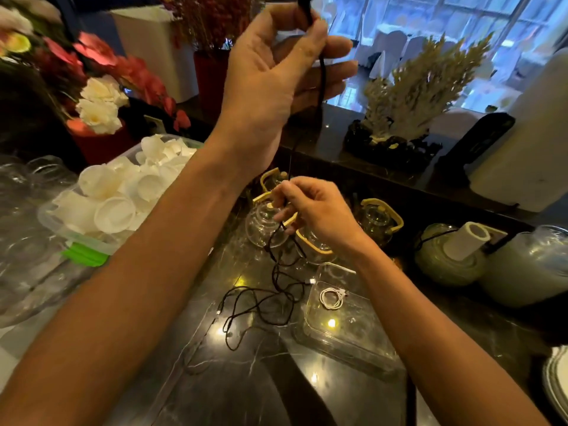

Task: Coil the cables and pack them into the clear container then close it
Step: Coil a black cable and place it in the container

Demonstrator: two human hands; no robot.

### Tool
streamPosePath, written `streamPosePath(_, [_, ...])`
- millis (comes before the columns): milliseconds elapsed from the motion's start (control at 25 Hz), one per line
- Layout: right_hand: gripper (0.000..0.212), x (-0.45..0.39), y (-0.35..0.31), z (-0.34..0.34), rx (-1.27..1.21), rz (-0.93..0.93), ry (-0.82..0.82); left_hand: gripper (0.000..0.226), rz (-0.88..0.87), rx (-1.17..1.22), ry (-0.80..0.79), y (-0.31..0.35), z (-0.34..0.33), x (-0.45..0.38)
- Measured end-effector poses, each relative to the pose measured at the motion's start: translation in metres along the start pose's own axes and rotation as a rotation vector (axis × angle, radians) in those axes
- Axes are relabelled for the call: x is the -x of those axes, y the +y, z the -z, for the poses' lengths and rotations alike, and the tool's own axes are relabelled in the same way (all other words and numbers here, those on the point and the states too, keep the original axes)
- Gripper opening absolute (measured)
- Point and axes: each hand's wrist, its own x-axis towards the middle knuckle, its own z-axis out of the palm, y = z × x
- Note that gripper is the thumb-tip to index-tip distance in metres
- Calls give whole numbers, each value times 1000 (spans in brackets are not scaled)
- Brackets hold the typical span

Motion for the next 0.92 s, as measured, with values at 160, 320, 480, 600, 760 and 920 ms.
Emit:
streamPosePath(160, [23,-4,-27,-3,-380,110,64,12,67,166,104,0,7,0])
streamPosePath(320, [24,2,-23,0,-360,43,-40,10,147,228,197,-1,17,7])
streamPosePath(480, [23,20,16,3,38,-155,-155,9,356,193,262,-27,17,23])
streamPosePath(600, [23,39,51,0,88,-386,-273,10,563,176,272,-64,7,47])
streamPosePath(760, [44,71,82,17,49,-402,-181,14,731,280,198,-104,1,76])
streamPosePath(920, [29,94,82,34,-243,-258,54,24,820,292,124,-126,-13,90])
